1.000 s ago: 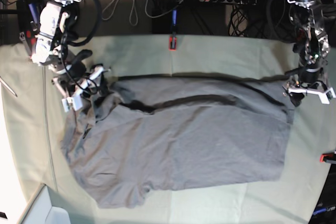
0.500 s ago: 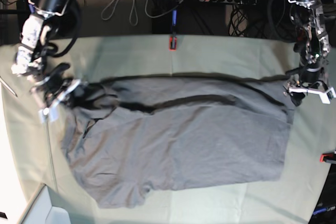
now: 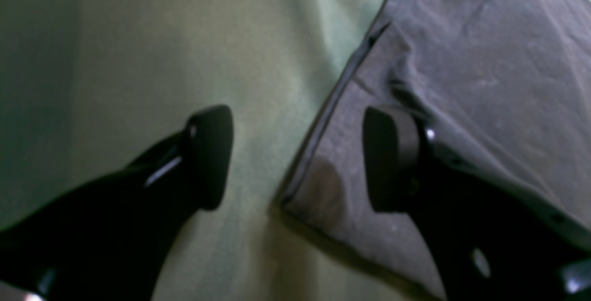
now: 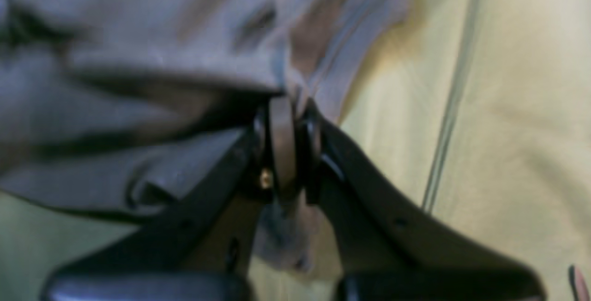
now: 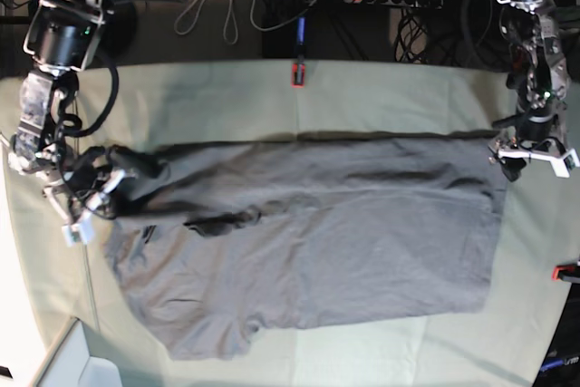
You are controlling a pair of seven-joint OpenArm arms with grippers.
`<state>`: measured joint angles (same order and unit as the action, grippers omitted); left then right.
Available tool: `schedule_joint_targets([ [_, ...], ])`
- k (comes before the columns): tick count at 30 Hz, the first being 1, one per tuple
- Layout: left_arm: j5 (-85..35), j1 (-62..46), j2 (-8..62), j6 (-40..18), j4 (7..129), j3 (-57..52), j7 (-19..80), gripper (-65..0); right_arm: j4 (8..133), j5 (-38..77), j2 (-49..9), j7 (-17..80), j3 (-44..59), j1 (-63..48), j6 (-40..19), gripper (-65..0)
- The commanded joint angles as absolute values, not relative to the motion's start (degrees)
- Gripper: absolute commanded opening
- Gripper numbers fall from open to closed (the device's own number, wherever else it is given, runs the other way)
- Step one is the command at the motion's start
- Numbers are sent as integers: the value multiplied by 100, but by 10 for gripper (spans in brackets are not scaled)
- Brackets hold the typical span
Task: Layout the t-shirt on the table in an organized manner, then fold the t-shirt properly
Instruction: 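Grasp the shirt edge with the right gripper near the sleeve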
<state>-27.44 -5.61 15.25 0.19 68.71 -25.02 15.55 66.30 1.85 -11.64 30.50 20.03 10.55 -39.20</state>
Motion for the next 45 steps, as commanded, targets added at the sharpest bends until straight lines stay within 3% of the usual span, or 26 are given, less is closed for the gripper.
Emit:
schedule_joint_targets([
  [1, -2765, -576, 1604, -22, 6967, -2527, 1437, -220, 6677, 286, -1244, 2897, 1895, 1182, -4000, -632],
  [7, -2774, -620, 1587, -22, 6958, -2527, 1437, -220, 6730, 321, -1191, 2905, 1824, 1095, -4000, -452],
  [10, -2774, -611, 1587, -22, 6958, -2527, 1437, -220, 6932, 330, -1138, 2897, 2211, 954, -4000, -402],
  [15, -2765, -567, 1393, -22, 6941, -2519, 1437, -220, 7741, 321, -840, 2897, 2923, 549, -4000, -387],
  [22, -2765, -426, 1270, -22, 6492, -2519, 1437, -230, 8338, 321, -708, 2897, 2976, -136, -4000, -374],
  [24, -2738, -268, 1279, -22, 6176, -2519, 1437, -272, 8338, 312, -690, 2897, 2976, -224, -4000, -352],
  [28, -2765, -66, 1305, -31, 5701, -2519, 1429, -415, 8251, 295, -576, 2888, 2976, -215, -4000, -303],
  [33, -2765, -75, 1314, -31, 5754, -2519, 1429, -525, 7723, 286, -611, 2888, 2976, 145, -4000, -298],
  [36, -2765, -92, 1314, -31, 5763, -2519, 1429, -650, 7327, 286, -690, 2888, 2976, 382, -4000, -299],
  [41, -2765, -154, 1323, -31, 5798, -2527, 1437, -650, 6738, 286, -901, 2879, 2976, 743, -4000, -324],
  [43, -2765, -303, 1385, -31, 6044, -2651, 1446, -650, 6756, 321, -927, 2879, 3011, 734, -4000, -381],
  [45, -2774, -444, 1393, -31, 6343, -2870, 1464, -650, 6756, 321, -1042, 2879, 3020, 637, -4000, -484],
])
